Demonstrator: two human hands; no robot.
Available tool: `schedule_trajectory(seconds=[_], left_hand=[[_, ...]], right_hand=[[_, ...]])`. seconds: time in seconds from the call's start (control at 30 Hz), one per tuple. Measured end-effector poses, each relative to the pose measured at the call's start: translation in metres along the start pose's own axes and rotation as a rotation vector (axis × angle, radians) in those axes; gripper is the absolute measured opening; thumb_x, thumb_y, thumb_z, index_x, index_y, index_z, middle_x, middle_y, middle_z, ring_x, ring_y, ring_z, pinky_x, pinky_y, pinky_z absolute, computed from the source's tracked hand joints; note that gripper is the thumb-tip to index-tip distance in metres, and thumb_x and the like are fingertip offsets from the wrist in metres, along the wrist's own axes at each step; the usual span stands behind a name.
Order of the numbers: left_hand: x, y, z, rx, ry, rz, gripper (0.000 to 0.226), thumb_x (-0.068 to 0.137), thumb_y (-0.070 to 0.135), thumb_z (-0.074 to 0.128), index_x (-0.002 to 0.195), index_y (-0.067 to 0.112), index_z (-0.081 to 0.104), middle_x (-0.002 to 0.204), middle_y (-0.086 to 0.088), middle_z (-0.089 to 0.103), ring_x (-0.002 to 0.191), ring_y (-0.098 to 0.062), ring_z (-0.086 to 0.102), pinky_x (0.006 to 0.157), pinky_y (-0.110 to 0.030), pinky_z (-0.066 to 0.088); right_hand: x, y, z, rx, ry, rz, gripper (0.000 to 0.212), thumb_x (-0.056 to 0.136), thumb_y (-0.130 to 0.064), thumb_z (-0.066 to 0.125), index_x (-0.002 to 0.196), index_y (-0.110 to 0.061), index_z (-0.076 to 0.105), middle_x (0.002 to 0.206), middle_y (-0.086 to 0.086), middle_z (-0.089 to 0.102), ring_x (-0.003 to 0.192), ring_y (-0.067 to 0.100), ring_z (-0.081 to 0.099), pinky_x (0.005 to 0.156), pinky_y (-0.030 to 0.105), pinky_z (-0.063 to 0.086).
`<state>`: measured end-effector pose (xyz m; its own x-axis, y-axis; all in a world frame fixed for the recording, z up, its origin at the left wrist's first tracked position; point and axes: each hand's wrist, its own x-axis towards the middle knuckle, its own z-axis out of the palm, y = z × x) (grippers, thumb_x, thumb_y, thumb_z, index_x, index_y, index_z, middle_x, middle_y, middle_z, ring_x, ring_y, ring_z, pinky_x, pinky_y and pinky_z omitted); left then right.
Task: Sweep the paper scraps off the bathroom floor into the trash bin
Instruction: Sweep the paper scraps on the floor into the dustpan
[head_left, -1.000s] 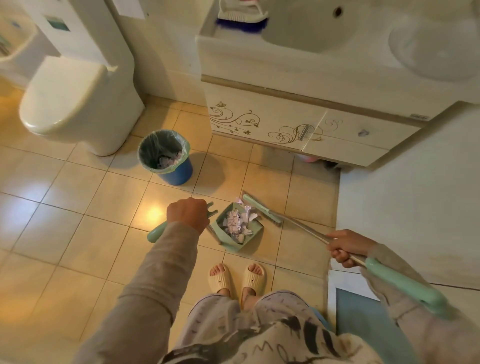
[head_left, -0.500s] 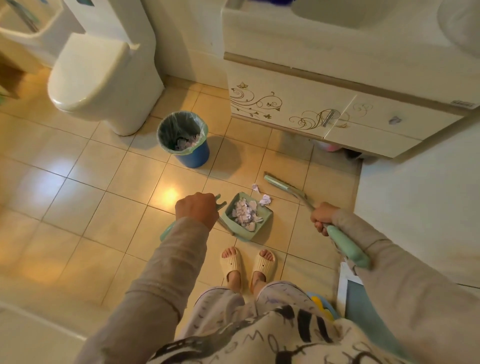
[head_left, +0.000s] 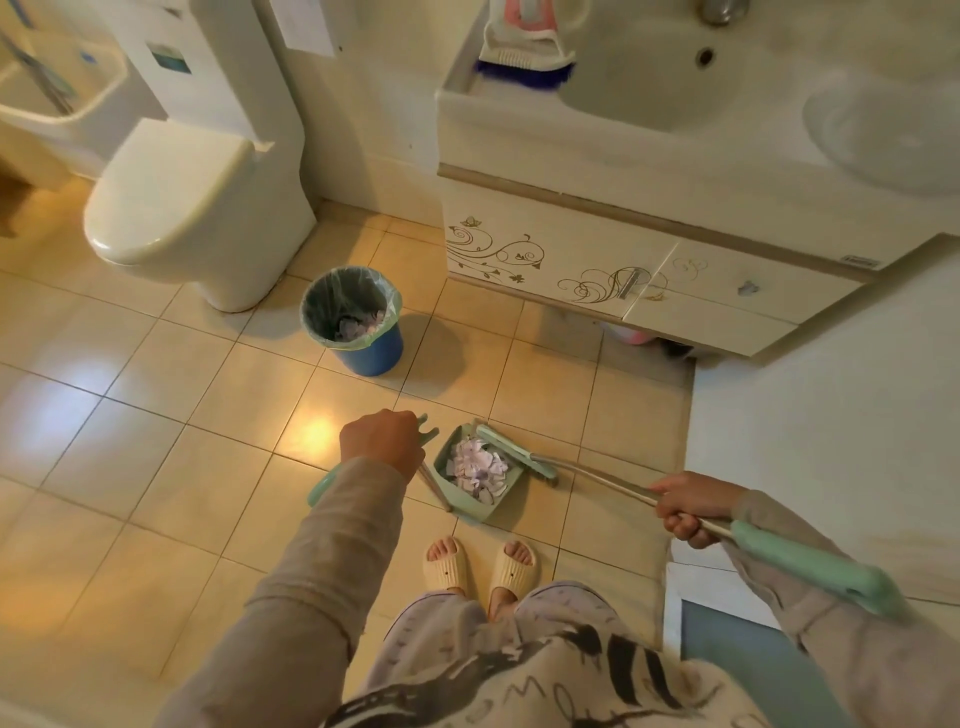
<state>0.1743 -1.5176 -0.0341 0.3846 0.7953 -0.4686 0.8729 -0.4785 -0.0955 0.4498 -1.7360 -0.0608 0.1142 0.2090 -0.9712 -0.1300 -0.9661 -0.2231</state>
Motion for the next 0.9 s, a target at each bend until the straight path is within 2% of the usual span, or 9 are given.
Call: schedule_trajectory(seconds=[0.1, 0.2, 0.33, 0.43, 0.53, 0.63, 0.7, 0.77, 0.9], left_hand=[[-0.001, 0.001, 0.003, -0.002, 0.004, 0.004, 0.024, 0.087, 0.034, 0.061, 0.107, 0.021, 0.066, 0.092, 0.002, 0.068, 0.085, -0.019, 0.066, 0.075, -0.029, 0.050], [-0.001, 0.002, 0.004, -0.024, -0.080, -0.001, 0.026, 0.087, 0.034, 0.061, 0.108, 0.020, 0.065, 0.092, 0.002, 0.067, 0.086, -0.019, 0.065, 0.074, -0.029, 0.049], [0.002, 0.002, 0.005, -0.113, -0.237, -0.020, 0.029, 0.086, 0.033, 0.063, 0.111, 0.018, 0.063, 0.077, 0.005, 0.054, 0.080, -0.016, 0.056, 0.073, -0.026, 0.045], [0.002, 0.002, 0.009, -0.151, -0.264, -0.030, 0.028, 0.086, 0.030, 0.062, 0.111, 0.016, 0.063, 0.072, 0.004, 0.050, 0.080, -0.016, 0.054, 0.077, -0.028, 0.046], [0.000, 0.005, 0.008, -0.143, -0.241, -0.023, 0.027, 0.088, 0.030, 0.060, 0.111, 0.016, 0.064, 0.082, 0.002, 0.055, 0.080, -0.017, 0.055, 0.076, -0.028, 0.047], [-0.003, 0.007, 0.005, -0.148, -0.231, -0.006, 0.027, 0.088, 0.029, 0.060, 0.112, 0.016, 0.064, 0.084, 0.002, 0.055, 0.080, -0.018, 0.056, 0.076, -0.029, 0.048], [-0.004, 0.006, 0.002, -0.154, -0.238, -0.022, 0.028, 0.088, 0.029, 0.061, 0.112, 0.016, 0.064, 0.084, 0.001, 0.056, 0.080, -0.018, 0.056, 0.077, -0.029, 0.049], [-0.006, 0.001, -0.001, -0.210, -0.270, -0.066, 0.031, 0.087, 0.029, 0.062, 0.114, 0.013, 0.063, 0.086, 0.000, 0.057, 0.081, -0.019, 0.056, 0.081, -0.030, 0.050], [-0.020, -0.012, 0.000, -0.426, -0.431, -0.185, 0.039, 0.086, 0.024, 0.067, 0.118, 0.004, 0.058, 0.087, -0.009, 0.059, 0.080, -0.023, 0.059, 0.083, -0.032, 0.054]], right_hand=[[0.004, -0.004, 0.008, 0.006, 0.046, -0.013, 0.052, 0.092, 0.003, 0.036, 0.144, -0.003, 0.031, 0.053, 0.004, 0.038, 0.024, 0.004, 0.033, 0.033, 0.010, 0.029], [0.015, -0.009, 0.028, -0.033, 0.097, -0.022, 0.051, 0.091, 0.004, 0.036, 0.142, -0.003, 0.032, 0.058, 0.006, 0.038, 0.025, 0.006, 0.035, 0.034, 0.010, 0.030], [0.029, -0.007, 0.068, -0.215, 0.169, -0.050, 0.047, 0.092, 0.001, 0.037, 0.138, -0.002, 0.034, 0.059, 0.008, 0.044, 0.045, 0.013, 0.040, 0.042, 0.023, 0.036], [0.030, 0.000, 0.092, -0.280, 0.170, -0.041, 0.043, 0.091, 0.000, 0.038, 0.134, -0.002, 0.036, 0.061, 0.006, 0.047, 0.048, 0.013, 0.042, 0.050, 0.023, 0.037], [0.021, 0.007, 0.089, -0.076, 0.075, 0.021, 0.044, 0.090, 0.003, 0.035, 0.133, -0.002, 0.041, 0.059, 0.007, 0.040, 0.034, 0.009, 0.038, 0.038, 0.020, 0.034], [0.011, 0.016, 0.067, 0.133, 0.028, 0.031, 0.049, 0.091, 0.007, 0.034, 0.140, 0.004, 0.035, 0.056, 0.007, 0.035, 0.024, 0.005, 0.033, 0.033, 0.010, 0.028], [0.003, 0.023, 0.055, 0.215, 0.009, 0.006, 0.035, 0.092, 0.007, 0.034, 0.123, -0.003, 0.046, 0.053, 0.006, 0.036, 0.023, 0.005, 0.033, 0.032, 0.009, 0.027], [-0.005, 0.029, 0.049, 0.298, 0.005, -0.020, 0.020, 0.093, 0.007, 0.033, 0.103, -0.006, 0.044, 0.050, 0.005, 0.035, 0.023, 0.005, 0.032, 0.031, 0.010, 0.027], [-0.010, 0.033, 0.046, 0.361, 0.015, -0.057, 0.019, 0.093, 0.007, 0.034, 0.086, -0.010, 0.039, 0.045, 0.004, 0.035, 0.024, 0.006, 0.032, 0.031, 0.010, 0.027]])
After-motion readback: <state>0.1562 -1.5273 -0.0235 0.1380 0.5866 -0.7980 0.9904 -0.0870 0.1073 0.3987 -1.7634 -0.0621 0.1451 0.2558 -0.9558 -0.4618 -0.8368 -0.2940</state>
